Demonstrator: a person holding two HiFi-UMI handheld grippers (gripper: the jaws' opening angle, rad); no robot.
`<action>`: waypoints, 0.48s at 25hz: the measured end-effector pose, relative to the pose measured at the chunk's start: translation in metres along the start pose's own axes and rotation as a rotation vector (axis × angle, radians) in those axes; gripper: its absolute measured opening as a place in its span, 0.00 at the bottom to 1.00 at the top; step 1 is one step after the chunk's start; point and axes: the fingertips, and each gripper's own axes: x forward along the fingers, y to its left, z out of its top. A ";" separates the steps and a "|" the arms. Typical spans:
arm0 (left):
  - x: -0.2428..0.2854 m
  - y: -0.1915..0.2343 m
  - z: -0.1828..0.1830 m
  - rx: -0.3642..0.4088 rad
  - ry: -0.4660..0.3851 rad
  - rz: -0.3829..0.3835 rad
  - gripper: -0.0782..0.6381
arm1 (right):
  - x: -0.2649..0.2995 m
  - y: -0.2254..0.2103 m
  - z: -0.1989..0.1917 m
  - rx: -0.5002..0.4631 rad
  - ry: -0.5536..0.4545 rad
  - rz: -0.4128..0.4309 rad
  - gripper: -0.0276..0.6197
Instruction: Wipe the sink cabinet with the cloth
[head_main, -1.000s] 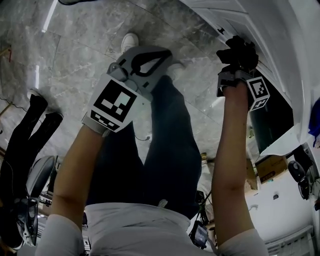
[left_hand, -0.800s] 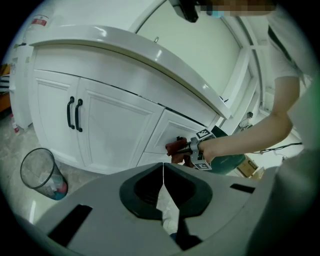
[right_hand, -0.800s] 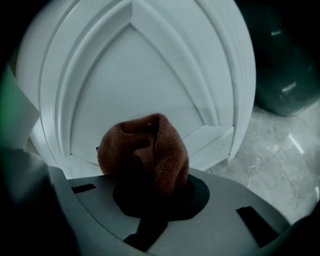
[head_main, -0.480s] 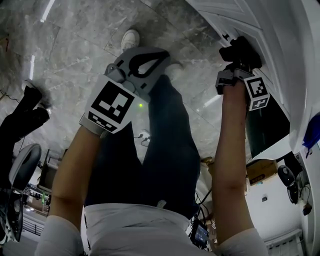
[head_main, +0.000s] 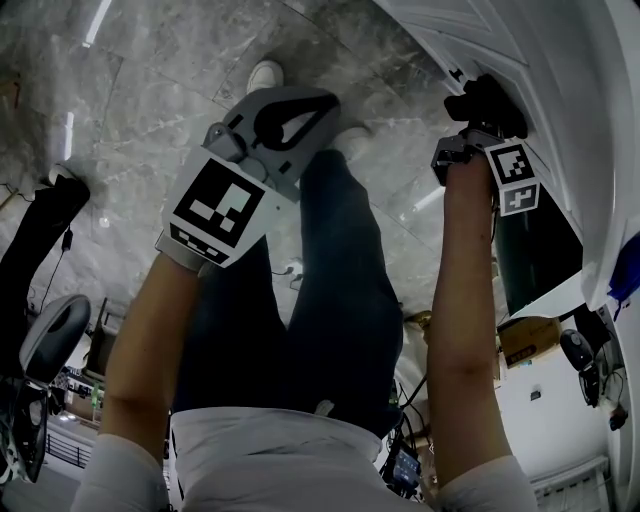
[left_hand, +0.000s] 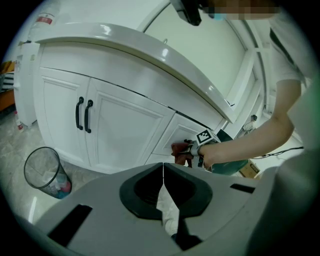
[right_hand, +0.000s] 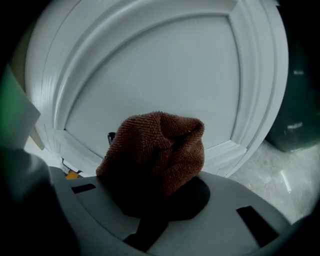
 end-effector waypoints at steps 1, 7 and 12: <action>0.000 0.000 -0.001 -0.007 0.001 0.003 0.13 | 0.001 -0.001 -0.002 -0.023 0.014 0.005 0.11; 0.003 -0.002 -0.007 -0.015 0.015 0.002 0.13 | 0.022 -0.025 -0.025 0.035 0.112 -0.034 0.11; 0.002 -0.001 -0.005 -0.021 0.009 0.014 0.13 | 0.037 -0.035 -0.032 0.065 0.063 -0.044 0.11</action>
